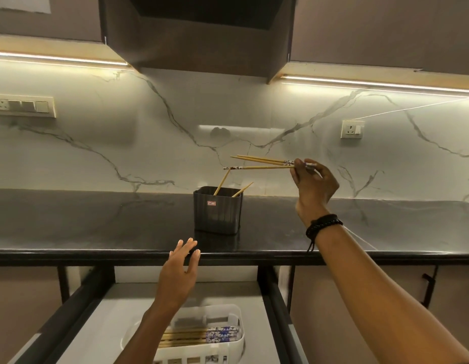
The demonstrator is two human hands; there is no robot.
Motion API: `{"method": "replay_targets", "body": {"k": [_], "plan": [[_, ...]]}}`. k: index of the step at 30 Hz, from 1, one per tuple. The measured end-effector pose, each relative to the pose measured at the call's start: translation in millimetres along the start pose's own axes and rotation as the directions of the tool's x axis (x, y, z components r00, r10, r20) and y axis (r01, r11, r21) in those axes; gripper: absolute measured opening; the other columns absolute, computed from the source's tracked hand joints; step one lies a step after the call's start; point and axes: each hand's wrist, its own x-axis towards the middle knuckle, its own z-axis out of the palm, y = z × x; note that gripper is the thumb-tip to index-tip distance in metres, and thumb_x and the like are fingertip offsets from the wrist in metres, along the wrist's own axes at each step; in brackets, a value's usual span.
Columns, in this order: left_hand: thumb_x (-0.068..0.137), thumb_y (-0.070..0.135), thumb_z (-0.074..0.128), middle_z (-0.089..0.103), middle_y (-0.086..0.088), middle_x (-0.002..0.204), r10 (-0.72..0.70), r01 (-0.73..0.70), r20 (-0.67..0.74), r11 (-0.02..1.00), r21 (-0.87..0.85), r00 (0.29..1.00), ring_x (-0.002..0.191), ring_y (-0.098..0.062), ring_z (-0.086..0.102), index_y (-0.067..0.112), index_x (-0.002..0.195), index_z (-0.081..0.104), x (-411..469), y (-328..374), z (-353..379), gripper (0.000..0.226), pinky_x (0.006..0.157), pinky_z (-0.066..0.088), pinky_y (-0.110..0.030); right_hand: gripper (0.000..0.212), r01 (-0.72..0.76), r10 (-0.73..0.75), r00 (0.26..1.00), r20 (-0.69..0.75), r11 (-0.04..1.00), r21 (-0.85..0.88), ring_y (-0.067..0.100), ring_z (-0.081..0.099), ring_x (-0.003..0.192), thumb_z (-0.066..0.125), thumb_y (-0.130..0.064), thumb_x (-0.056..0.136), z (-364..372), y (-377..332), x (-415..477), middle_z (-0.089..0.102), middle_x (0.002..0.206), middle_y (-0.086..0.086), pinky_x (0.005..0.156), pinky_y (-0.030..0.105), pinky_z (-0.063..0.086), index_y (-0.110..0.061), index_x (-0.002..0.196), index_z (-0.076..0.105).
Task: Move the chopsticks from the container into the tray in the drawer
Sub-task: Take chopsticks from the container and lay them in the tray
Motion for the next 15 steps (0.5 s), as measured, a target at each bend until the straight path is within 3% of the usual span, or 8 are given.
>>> {"method": "replay_targets", "body": {"k": [7,12,15], "plan": [[0.096,0.029,0.052,0.04,-0.008,0.149,0.009,-0.01,-0.009,0.999,-0.038,1.0,0.134,-0.027,0.044,0.019,0.134,0.053,-1.2,6.6,0.5,0.04,0.106,0.039,-0.037,0.031,-0.041,0.067,0.984,-0.167,0.988,0.15,0.022,0.075,0.085,0.079,0.0,0.075,-19.9,5.0,-24.9,0.074,0.092,0.014,0.07,0.024,0.058,0.0,0.103,0.068],[0.096,0.027,0.051,0.044,-0.008,0.146,0.018,-0.018,-0.002,0.997,-0.074,1.0,0.134,-0.025,0.044,0.016,0.134,0.052,-2.3,9.7,0.8,0.039,0.103,0.039,-0.031,0.029,-0.171,0.204,0.968,-0.147,0.963,0.211,0.021,0.075,0.084,0.077,0.003,0.075,-32.1,18.0,-53.7,0.072,0.089,0.012,0.072,0.024,0.059,0.004,0.102,0.065],[0.097,0.028,0.051,0.05,-0.007,0.142,0.011,-0.01,0.005,0.993,-0.116,1.0,0.133,-0.023,0.045,0.016,0.133,0.053,-3.0,10.1,0.6,0.038,0.105,0.039,-0.034,0.025,-0.263,0.291,0.95,-0.112,0.941,0.215,0.02,0.074,0.084,0.075,0.003,0.077,-41.7,25.8,-73.0,0.071,0.092,0.014,0.071,0.023,0.059,0.003,0.1,0.065]]}}
